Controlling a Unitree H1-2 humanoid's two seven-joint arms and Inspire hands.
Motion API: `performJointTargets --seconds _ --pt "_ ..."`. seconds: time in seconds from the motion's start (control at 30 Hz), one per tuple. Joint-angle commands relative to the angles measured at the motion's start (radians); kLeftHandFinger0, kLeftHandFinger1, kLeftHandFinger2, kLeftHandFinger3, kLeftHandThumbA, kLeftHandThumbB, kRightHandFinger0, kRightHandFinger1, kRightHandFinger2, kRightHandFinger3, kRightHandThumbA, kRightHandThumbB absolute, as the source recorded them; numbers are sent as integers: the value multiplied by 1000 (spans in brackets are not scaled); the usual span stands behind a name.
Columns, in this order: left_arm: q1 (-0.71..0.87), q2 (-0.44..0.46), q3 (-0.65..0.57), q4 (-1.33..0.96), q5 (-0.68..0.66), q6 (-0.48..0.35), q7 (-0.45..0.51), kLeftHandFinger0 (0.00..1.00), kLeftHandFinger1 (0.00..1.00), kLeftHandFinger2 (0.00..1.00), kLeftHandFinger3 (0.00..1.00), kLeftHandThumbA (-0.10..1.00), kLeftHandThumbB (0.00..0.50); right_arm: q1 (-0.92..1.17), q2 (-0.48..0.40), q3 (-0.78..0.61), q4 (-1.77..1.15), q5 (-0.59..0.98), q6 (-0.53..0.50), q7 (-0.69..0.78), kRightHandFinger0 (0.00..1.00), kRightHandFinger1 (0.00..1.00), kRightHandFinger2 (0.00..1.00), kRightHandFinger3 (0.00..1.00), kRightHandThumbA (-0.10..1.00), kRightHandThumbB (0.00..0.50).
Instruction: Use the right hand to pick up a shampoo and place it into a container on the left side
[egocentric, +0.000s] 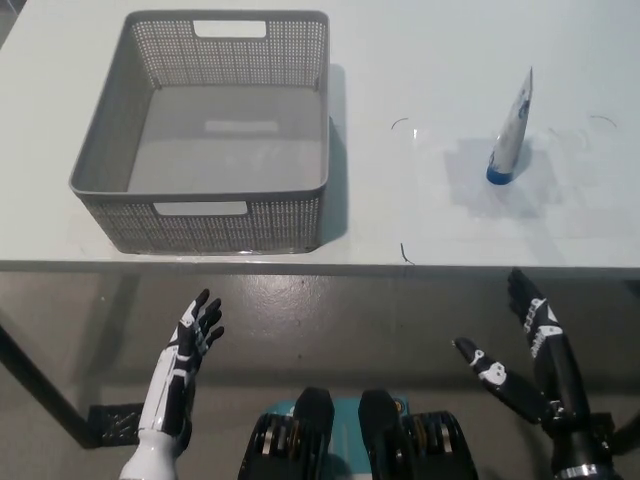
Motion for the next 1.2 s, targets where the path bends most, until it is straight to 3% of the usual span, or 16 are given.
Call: performJointTargets --seconds 0.0,0.1,0.13,0.3,0.4,0.5,0.67,0.73,0.87,1.17 --pt "6 -1 -12 -53 -3 -49 -10 1000 1000 1000 1000 1000 281 -43 -6 -32 -76 -16 -63 -37 1000 1000 1000 1000 934 375" --pt "16 -2 -15 -56 -6 -51 -13 1000 1000 1000 1000 1000 278 -83 -18 -49 -114 -53 21 -46 1000 1000 1000 1000 1000 488" --pt "18 -2 -14 -57 -6 -48 -11 1000 1000 1000 1000 1000 287 -105 -21 -54 -118 -78 47 -55 1000 1000 1000 1000 1000 500" --pt "28 0 -10 -54 -14 -47 -14 1000 1000 1000 1000 1000 269 -228 -29 -88 -77 -156 135 -110 1000 1000 1000 1000 1000 500" --pt "35 -1 -10 -51 -22 -53 -18 1000 1000 1000 1000 1000 257 -294 -45 -104 -19 -156 136 -124 1000 1000 1000 1000 1000 500" --pt "58 0 -10 -60 -26 -52 -21 1000 1000 1000 1000 1000 277 -325 -56 -113 9 -151 158 -121 1000 1000 1000 1000 1000 500" --pt "66 -5 -11 -60 -20 -54 -19 1000 1000 1000 1000 1000 299 -382 -76 -147 71 -86 177 -105 1000 1000 1000 1000 903 434" --pt "67 -6 -12 -59 -21 -61 -20 1000 1000 1000 1000 1000 285 -406 -83 -158 96 -76 193 -103 1000 1000 1000 1000 883 422" --pt "66 -3 -14 -48 -14 -78 -22 1000 1000 1000 1000 1000 289 -449 -98 -170 151 -74 187 -105 1000 1000 1000 1000 834 419" --pt "68 -2 -14 -57 -13 -65 -25 1000 1000 1000 1000 1000 295 -561 -119 -176 334 -94 204 -131 1000 1000 1000 1000 858 445"
